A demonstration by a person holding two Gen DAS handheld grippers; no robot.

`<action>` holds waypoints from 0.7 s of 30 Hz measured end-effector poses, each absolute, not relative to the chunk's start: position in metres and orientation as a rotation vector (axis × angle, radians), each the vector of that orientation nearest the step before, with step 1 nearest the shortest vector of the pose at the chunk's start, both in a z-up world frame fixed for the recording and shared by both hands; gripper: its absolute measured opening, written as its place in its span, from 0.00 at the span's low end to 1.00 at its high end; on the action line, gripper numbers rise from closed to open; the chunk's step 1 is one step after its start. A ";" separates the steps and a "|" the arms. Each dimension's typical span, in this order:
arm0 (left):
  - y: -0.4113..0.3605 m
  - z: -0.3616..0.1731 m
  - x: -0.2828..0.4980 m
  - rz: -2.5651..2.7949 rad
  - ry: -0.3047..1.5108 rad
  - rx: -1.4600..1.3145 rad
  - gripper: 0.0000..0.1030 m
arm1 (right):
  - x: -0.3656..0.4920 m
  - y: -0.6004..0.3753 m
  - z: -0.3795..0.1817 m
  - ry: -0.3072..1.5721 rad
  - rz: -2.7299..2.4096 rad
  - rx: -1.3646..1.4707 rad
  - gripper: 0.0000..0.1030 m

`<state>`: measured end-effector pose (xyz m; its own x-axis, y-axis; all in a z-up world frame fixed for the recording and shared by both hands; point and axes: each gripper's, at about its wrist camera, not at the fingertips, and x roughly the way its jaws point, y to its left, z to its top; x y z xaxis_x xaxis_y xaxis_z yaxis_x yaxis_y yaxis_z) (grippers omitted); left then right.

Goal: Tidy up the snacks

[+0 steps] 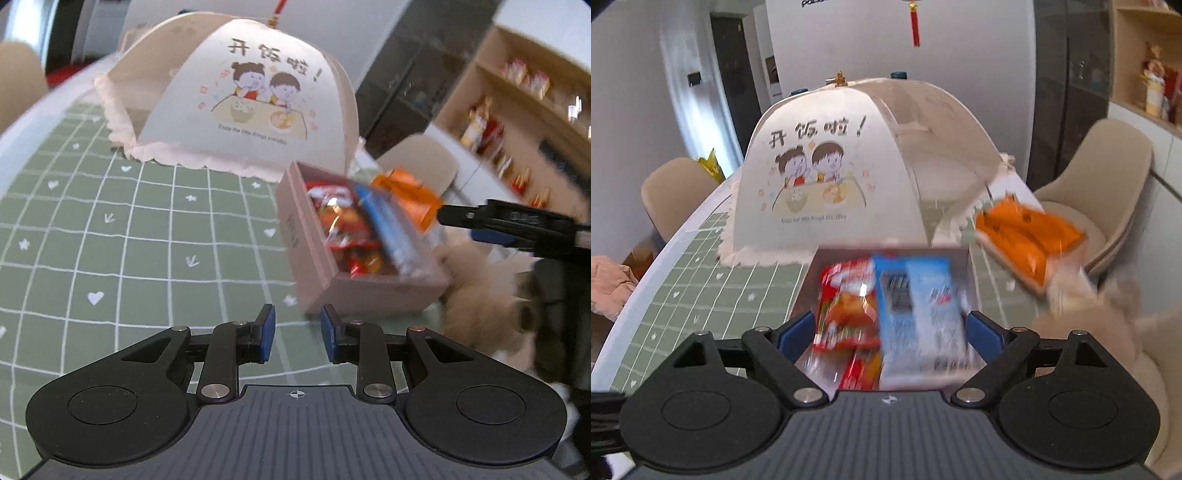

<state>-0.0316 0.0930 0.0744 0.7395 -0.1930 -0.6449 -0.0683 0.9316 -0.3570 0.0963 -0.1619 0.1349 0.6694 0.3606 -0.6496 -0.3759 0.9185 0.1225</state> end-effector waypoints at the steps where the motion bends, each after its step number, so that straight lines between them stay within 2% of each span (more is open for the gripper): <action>1: 0.087 0.067 -0.034 -0.056 0.744 -0.333 0.30 | 0.085 -0.164 0.122 0.729 0.406 -0.009 0.86; 5: 0.068 0.030 -0.035 -0.028 0.782 -0.260 0.30 | 0.043 -0.162 0.070 0.735 0.348 -0.016 0.87; 9: 0.050 0.010 -0.032 0.013 0.746 -0.176 0.30 | 0.016 -0.139 0.027 0.742 0.306 -0.152 0.87; 14: 0.034 0.004 -0.025 0.029 0.688 -0.103 0.30 | 0.019 -0.132 0.006 0.778 0.297 -0.133 0.87; 15: 0.030 0.003 -0.025 0.029 0.680 -0.081 0.30 | 0.020 -0.133 0.005 0.772 0.291 -0.120 0.87; 18: 0.019 -0.001 -0.025 0.044 0.647 -0.035 0.31 | 0.023 -0.134 0.000 0.734 0.232 -0.140 0.99; 21: 0.014 -0.002 -0.024 0.066 0.643 -0.023 0.31 | 0.029 -0.143 -0.005 0.743 0.241 -0.078 1.00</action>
<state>-0.0242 0.0144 -0.0018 0.7982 0.0547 -0.6000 -0.0688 0.9976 -0.0006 0.0293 -0.1433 -0.0046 0.7105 0.1897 -0.6777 -0.2446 0.9695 0.0150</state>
